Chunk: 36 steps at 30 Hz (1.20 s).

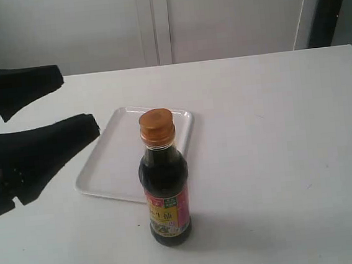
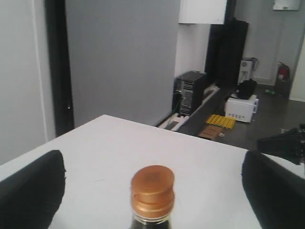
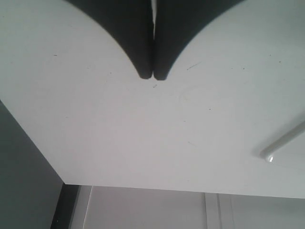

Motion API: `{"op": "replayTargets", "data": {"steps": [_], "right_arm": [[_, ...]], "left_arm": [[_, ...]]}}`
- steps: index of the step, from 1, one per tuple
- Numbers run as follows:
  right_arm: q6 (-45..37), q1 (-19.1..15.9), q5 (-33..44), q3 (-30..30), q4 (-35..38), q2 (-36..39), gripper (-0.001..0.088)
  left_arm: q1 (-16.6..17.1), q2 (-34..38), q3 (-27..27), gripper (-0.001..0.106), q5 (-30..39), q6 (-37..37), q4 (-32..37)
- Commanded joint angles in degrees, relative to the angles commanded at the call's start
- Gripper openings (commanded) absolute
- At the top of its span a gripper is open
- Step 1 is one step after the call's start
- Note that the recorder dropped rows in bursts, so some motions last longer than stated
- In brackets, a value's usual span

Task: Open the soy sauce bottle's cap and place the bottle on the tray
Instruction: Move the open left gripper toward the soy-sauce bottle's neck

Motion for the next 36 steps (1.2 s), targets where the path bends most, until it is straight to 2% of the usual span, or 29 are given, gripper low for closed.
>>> {"op": "replayTargets", "data": {"steps": [4,11,21,36], "right_arm": [[0.00,0.00,0.00,0.00,0.00,0.00,0.0000],[0.00,0.00,0.00,0.00,0.00,0.00,0.0000],[0.00,0.00,0.00,0.00,0.00,0.00,0.0000],[1.15,0.00,0.00,0.00,0.00,0.00,0.0000]], "left_arm": [[-2.69,1.90,0.00,0.105,0.00,0.13,0.04],[-4.73,6.44,0.00,0.105,0.13,0.55,-0.36],[-7.74,11.59,-0.26,0.105,1.15,8.05,-1.28],[-7.74,21.81,-3.30,0.105,0.00,12.36,-2.05]]}}
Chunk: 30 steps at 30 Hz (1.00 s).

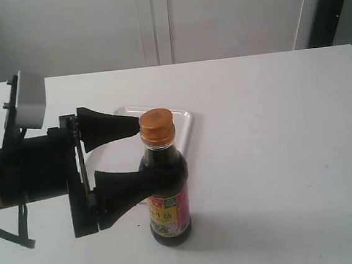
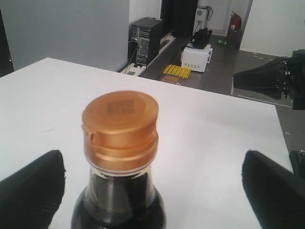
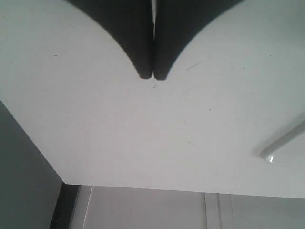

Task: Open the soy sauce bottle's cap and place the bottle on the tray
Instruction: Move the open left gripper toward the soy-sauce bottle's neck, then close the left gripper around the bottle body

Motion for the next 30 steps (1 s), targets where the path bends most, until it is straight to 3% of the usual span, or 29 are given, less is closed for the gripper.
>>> {"op": "replayTargets", "data": {"steps": [7,23,30], "right_arm": [[0.16,0.00,0.00,0.00,0.00,0.00,0.0000],[0.28,0.00,0.00,0.00,0.00,0.00,0.0000],[0.28,0.00,0.00,0.00,0.00,0.00,0.0000]], "left_arm": [[-3.26,3.93,0.00,0.105,1.30,5.07,-3.25],[-3.26,5.62,0.00,0.105,3.61,8.76,-5.50],[-3.26,8.72,0.00,0.105,0.63,11.66,-8.91]]}}
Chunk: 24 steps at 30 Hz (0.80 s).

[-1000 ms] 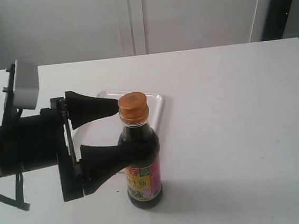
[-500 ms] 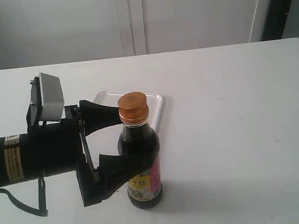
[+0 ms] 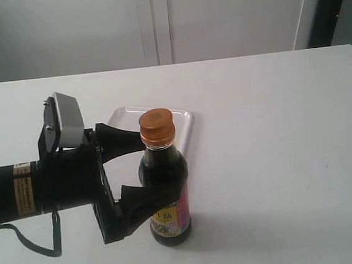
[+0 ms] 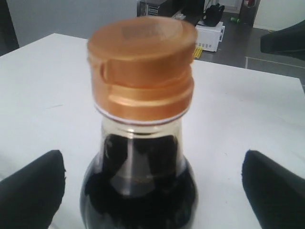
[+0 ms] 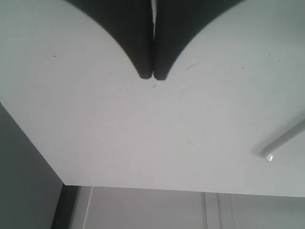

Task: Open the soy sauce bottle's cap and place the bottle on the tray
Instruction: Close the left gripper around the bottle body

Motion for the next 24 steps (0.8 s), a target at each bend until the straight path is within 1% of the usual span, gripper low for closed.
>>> {"op": "replayTargets", "data": {"steps": [7,11,20,24], "right_arm": [[0.00,0.00,0.00,0.00,0.00,0.00,0.0000],[0.00,0.00,0.10,0.00,0.00,0.00,0.0000],[0.00,0.00,0.10,0.00,0.00,0.00,0.0000],[0.00,0.00,0.10,0.00,0.00,0.00,0.0000]], "left_arm": [[0.00,2.98,0.00,0.105,0.00,3.60,-0.80],[0.00,5.17,-0.22,0.105,-0.63,5.88,-2.54],[-0.08,9.85,-4.54,0.105,-0.63,5.88,-2.54],[-0.08,11.19,-5.32,0.105,-0.63,5.75,-2.71]]}}
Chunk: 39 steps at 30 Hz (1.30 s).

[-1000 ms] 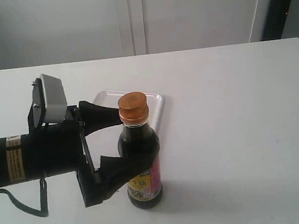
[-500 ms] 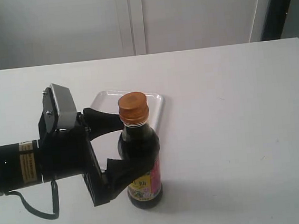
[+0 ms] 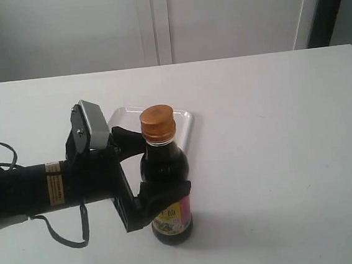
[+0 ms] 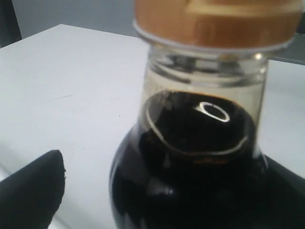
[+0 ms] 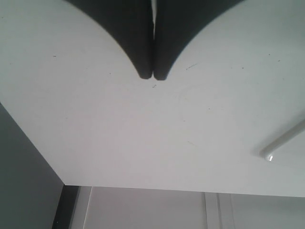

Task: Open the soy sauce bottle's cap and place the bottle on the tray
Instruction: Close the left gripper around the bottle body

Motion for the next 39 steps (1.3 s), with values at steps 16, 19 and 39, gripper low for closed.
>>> {"op": "replayTargets", "data": {"steps": [16,19,39], "right_arm": [[0.00,0.00,0.00,0.00,0.00,0.00,0.0000],[0.00,0.00,-0.10,0.00,0.00,0.00,0.0000],[0.00,0.00,-0.10,0.00,0.00,0.00,0.0000]], "left_arm": [[-3.89,3.29,0.00,0.103,0.15,2.86,-1.58],[-3.89,3.29,0.00,0.096,0.00,2.97,-2.62],[-3.89,3.29,0.00,0.000,2.28,5.24,1.69]]}}
